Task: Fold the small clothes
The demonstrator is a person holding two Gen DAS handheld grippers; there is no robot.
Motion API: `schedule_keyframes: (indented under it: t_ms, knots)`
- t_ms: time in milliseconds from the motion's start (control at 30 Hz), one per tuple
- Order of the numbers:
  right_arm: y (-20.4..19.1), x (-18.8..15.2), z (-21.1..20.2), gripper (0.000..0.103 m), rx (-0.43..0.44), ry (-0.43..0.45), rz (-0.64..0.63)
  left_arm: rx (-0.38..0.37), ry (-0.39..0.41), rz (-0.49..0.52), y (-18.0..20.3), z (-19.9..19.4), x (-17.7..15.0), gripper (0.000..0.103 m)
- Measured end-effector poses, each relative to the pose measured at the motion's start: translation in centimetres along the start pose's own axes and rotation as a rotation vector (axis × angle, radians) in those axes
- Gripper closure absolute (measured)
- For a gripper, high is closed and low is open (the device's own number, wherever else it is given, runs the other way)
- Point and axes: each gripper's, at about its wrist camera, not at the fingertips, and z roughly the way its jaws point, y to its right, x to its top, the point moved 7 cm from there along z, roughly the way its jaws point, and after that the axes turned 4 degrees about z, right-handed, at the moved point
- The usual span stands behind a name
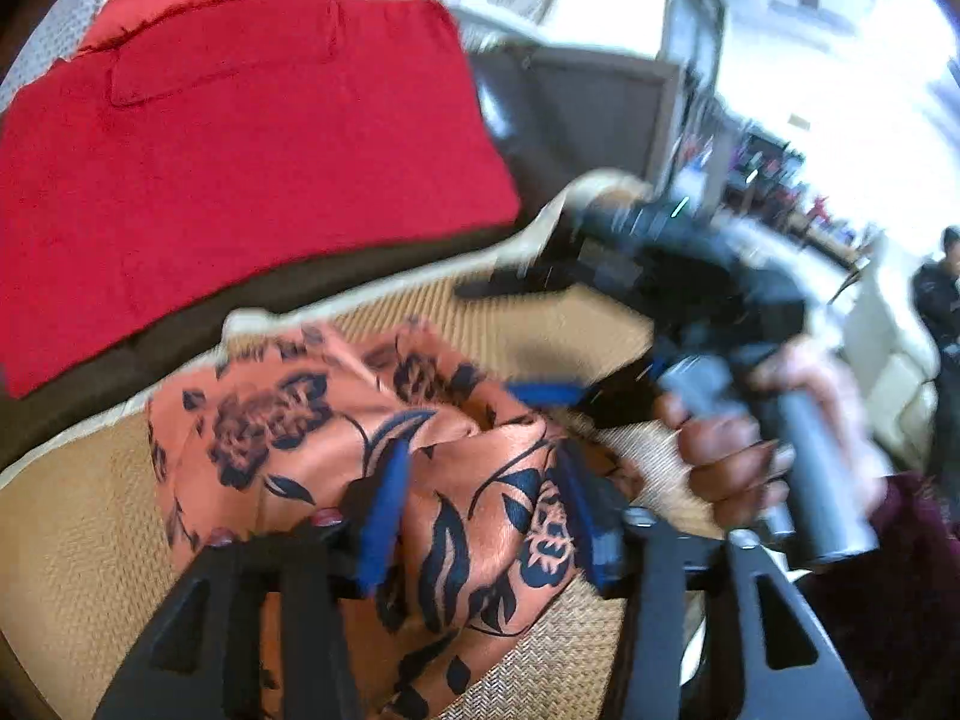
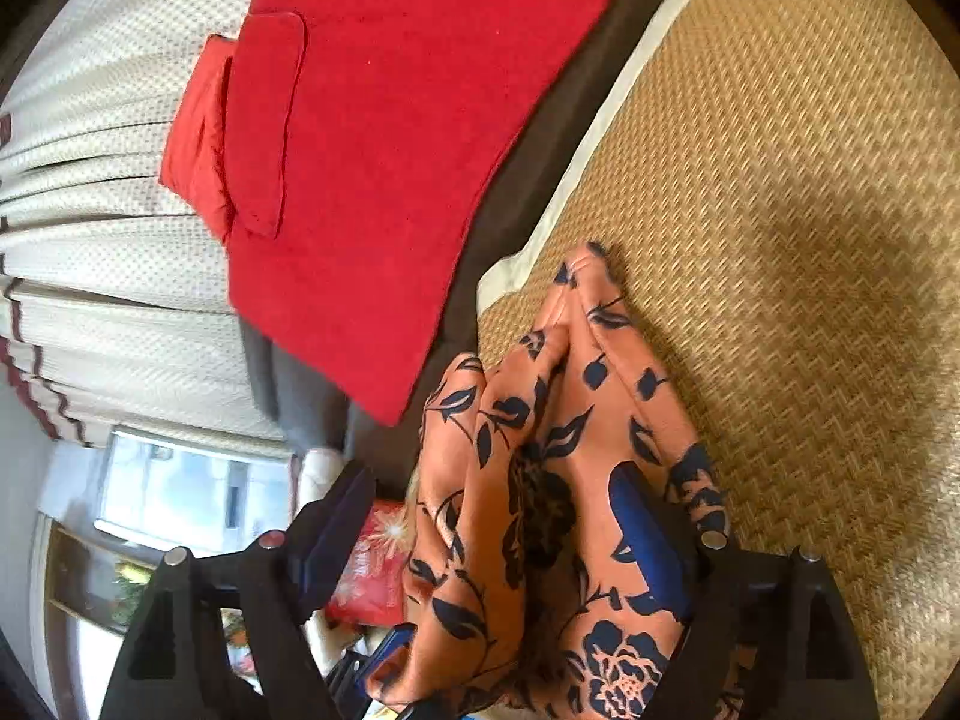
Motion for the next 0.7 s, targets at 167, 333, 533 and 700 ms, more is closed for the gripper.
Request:
schedule_keyframes:
  t_ms: [167,333,533,700]
  knots:
    - [-1.5,-1.4,2.6,0.019,-0.029,-0.079,-0.071,-0.003,0.153,-0.082,-5.7,-5.8,1.6,0.021]
    - [-2.6,-2.2,7.4,0.019,-0.107,-0.099,-0.155,0.112,-0.021,-0.204,-11.6,-3.8,-2.0,0.021]
    - [-3.1,-4.4,11.3,0.037,-0.189,-0.141,-0.273,0.202,-0.211,-0.093,-11.2,-1.6,-5.8,0.021]
    - [-5.7,-6.3,12.7,0.087,-0.303,-0.094,-0.458,0.191,-0.138,-0.096,-10.5,-3.2,-4.8,0.021]
